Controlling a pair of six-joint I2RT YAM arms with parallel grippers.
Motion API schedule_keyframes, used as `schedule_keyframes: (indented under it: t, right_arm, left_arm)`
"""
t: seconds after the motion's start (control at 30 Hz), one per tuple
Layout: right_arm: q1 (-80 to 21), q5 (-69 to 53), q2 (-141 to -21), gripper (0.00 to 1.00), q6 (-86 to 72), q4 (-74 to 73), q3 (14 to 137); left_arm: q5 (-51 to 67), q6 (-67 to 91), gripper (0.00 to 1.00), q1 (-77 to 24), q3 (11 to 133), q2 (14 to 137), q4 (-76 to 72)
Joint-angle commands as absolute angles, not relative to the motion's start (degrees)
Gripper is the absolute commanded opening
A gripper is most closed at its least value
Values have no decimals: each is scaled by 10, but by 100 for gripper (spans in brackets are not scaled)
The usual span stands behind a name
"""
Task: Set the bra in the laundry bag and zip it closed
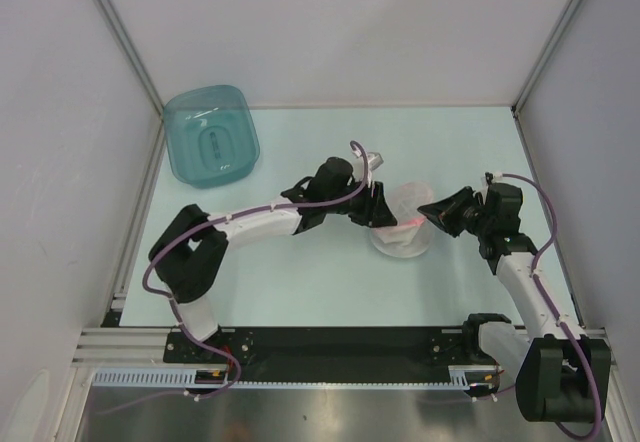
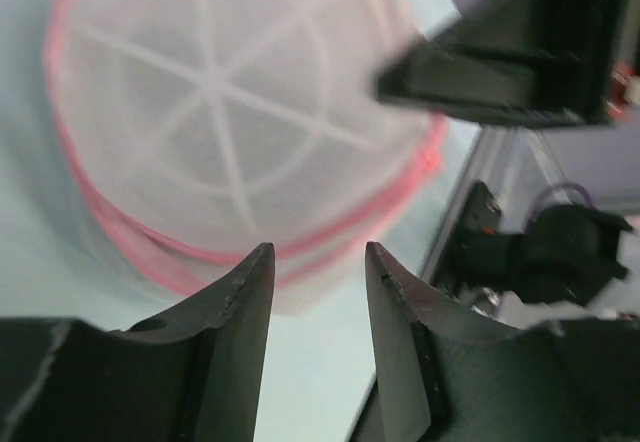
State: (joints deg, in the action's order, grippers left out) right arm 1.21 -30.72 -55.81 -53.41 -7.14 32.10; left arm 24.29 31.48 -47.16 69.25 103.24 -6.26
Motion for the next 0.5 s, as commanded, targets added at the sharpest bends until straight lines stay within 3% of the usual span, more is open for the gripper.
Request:
schedule_keyframes:
  t: [0.0,0.23,0.47]
  right_arm:
    - [14,-317,-553,3,-539,-50,336]
    - [15,-309,-547,3,-543,-60,337]
    - [15,-306,-538,3,-548,-69,343]
  left_arm:
    - [323,357,48,-501,665,961,-115]
    - [292,569,48,-534,683,1004,-119]
    - [251,599,49,-537,682,1037,-203]
